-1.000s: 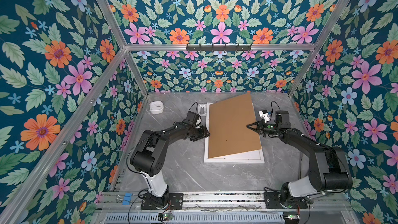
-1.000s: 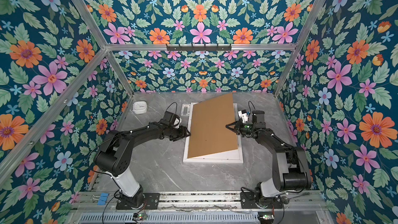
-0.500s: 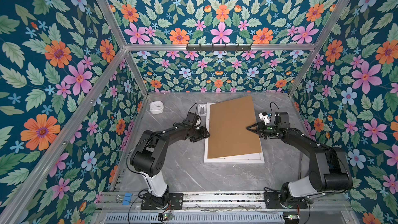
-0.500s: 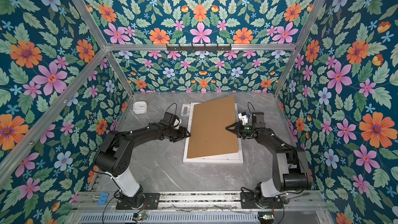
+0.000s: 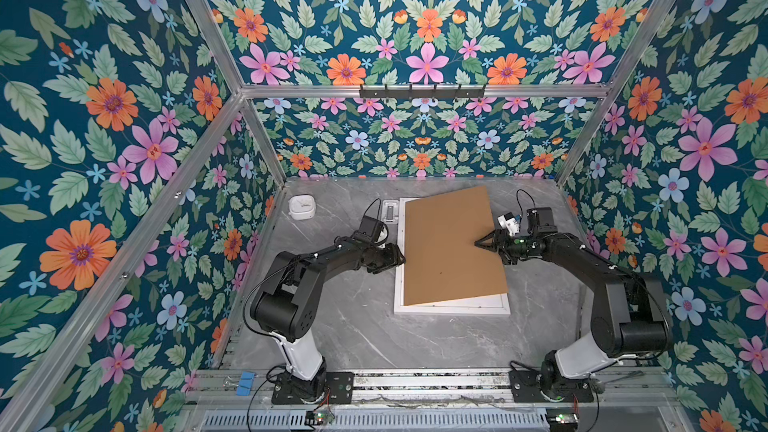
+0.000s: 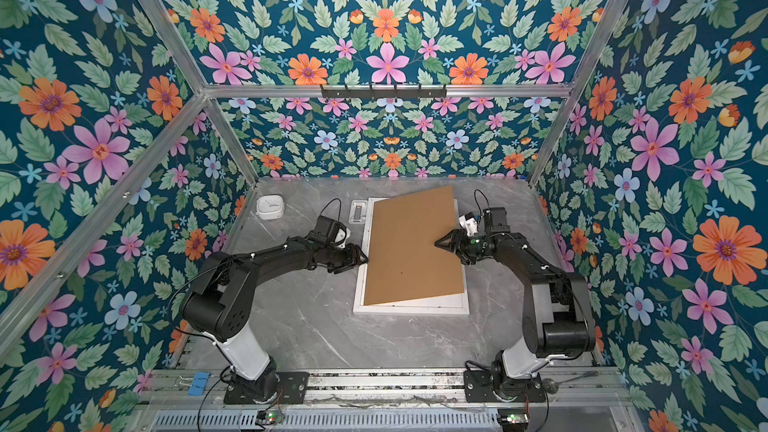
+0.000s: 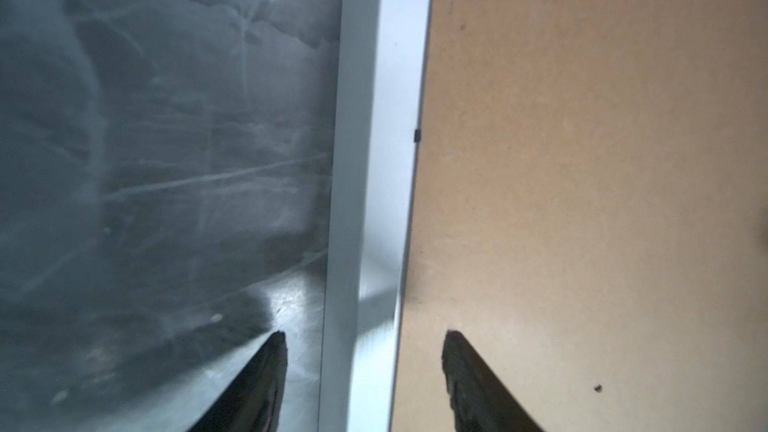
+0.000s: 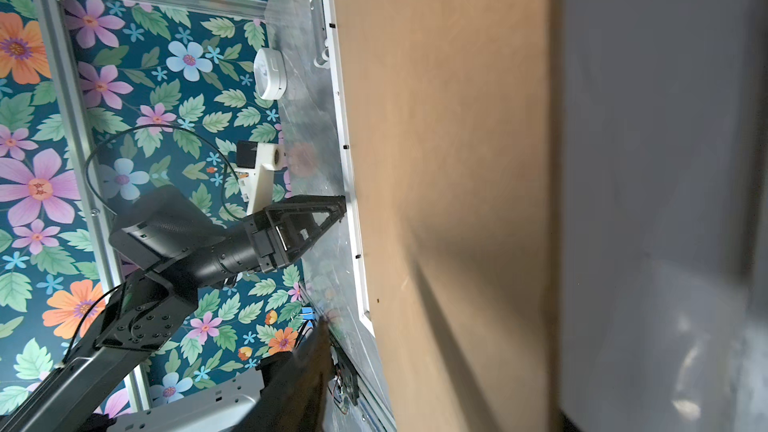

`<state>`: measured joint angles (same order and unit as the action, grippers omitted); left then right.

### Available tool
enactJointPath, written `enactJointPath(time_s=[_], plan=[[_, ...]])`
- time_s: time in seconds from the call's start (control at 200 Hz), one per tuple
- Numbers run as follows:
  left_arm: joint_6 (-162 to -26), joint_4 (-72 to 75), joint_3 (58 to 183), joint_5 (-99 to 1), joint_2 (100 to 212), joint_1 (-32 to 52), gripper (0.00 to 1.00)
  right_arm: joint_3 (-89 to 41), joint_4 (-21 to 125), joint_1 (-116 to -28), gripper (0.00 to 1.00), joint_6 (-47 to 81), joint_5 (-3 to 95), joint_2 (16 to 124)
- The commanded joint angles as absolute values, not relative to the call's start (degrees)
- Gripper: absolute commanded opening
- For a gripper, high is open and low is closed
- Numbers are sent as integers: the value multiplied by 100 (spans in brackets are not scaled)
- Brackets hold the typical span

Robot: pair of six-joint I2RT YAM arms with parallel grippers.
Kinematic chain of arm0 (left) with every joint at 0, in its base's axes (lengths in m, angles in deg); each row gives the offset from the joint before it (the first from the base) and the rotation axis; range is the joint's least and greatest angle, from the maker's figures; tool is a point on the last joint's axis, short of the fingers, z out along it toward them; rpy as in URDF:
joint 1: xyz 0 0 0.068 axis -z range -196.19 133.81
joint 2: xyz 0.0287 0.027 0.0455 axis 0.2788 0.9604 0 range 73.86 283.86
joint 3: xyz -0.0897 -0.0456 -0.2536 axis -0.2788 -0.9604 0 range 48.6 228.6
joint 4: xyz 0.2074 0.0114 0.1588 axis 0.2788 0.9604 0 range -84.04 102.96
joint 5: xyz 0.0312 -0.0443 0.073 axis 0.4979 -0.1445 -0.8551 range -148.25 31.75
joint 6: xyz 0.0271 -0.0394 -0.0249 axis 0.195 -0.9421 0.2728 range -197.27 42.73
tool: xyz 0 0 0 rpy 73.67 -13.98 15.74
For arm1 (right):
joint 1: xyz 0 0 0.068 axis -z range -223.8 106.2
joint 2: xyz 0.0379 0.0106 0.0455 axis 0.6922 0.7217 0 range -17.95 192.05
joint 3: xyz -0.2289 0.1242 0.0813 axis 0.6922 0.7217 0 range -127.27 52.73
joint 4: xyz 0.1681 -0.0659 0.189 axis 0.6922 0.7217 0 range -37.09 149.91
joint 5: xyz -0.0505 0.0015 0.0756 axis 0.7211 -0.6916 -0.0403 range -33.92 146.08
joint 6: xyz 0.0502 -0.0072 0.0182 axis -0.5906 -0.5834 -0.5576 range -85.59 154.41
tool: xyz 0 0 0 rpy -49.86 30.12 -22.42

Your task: Put the photo into the frame

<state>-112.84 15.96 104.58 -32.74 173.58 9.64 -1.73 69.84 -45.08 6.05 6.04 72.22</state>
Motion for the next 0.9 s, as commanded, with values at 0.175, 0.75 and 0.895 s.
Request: enactJointPath(time_s=[0.175,0.75,0.895], plan=[[-11290,1470,10466,-3195,17353,1000,63,-332,7815,-4512,63,997,880,7370],[-11295,1485,10485,-3207,17406,1036,63,-923,8806,-4714,69,1301,1903,7609],[-11295,1475,10510,-3203,17431,1038,63,-967,8941,-4714,70,1321,2070,7583]])
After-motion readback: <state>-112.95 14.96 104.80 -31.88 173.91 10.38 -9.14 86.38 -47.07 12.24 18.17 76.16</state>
